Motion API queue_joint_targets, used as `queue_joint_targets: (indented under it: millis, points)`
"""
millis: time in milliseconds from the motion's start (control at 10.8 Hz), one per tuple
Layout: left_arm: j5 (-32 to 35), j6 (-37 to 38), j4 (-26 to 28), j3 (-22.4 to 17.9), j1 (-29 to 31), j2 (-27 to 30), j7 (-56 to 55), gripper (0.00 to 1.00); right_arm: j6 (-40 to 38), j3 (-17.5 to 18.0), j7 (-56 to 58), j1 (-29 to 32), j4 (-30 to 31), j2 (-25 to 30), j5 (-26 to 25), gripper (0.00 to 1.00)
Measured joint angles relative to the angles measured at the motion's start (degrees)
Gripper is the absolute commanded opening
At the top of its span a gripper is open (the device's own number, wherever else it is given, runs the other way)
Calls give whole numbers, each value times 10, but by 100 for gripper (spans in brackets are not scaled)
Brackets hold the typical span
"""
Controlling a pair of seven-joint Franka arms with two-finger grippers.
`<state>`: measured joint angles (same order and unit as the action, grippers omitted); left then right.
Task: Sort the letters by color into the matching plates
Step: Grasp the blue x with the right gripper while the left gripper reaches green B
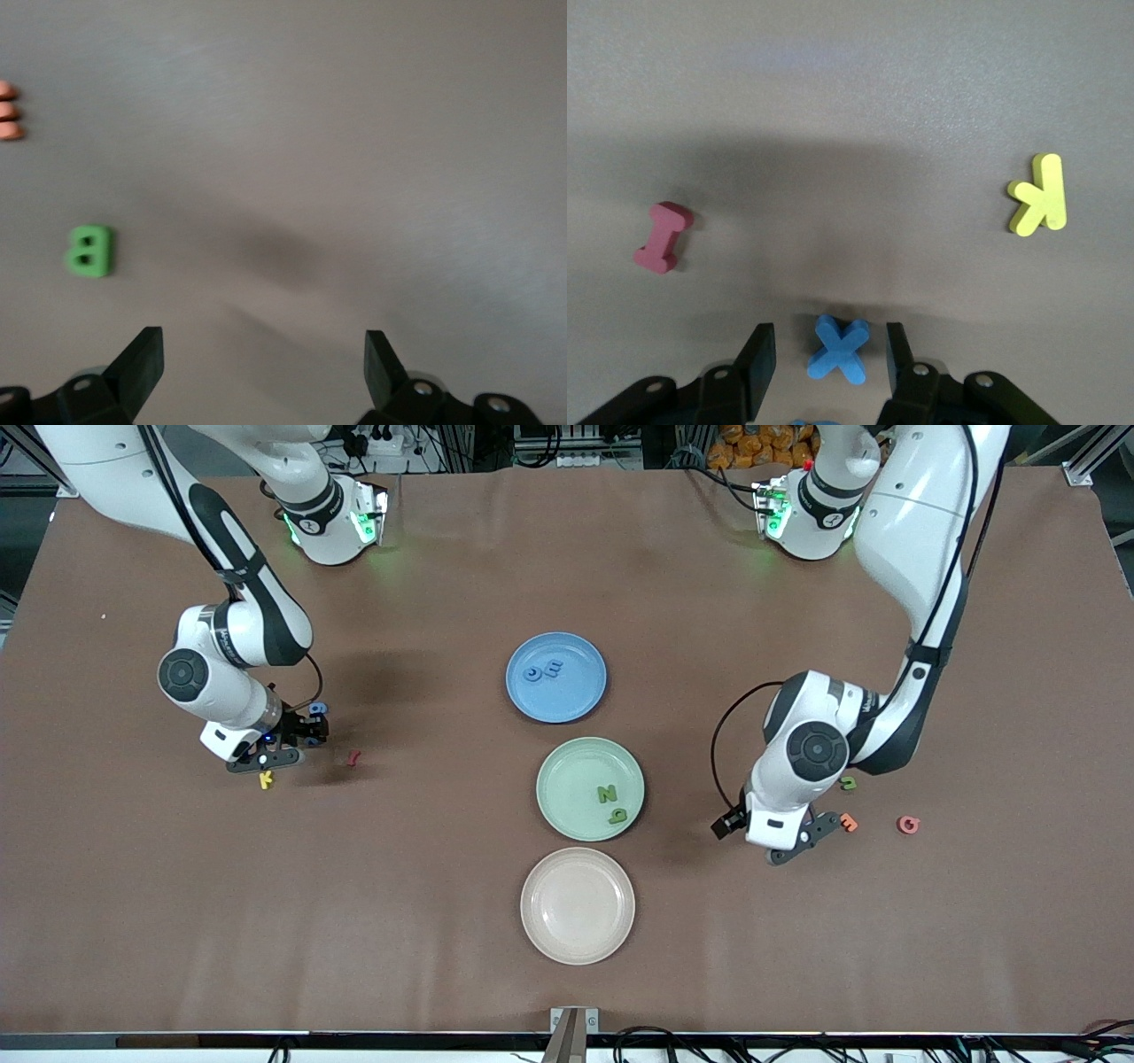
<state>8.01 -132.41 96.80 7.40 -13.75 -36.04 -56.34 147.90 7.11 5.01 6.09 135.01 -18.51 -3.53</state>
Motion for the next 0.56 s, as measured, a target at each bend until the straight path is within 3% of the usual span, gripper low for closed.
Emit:
queue_joint_targets:
  millis: [185, 370, 463, 556]
  points:
    - [0, -17, 59, 0, 19, 38, 4, 100, 5, 0, 0, 0, 3, -2, 0, 55]
    - [0, -97, 112, 0, 41, 48, 12, 100, 11, 0, 0, 0, 6, -6, -1, 54]
    - [0, -127, 134, 0, 49, 44, 17, 100, 15, 0, 0, 0, 6, -9, -3, 49]
    - [0, -139, 145, -1, 53, 40, 21, 100, 21, 0, 0, 0, 6, -13, -6, 36]
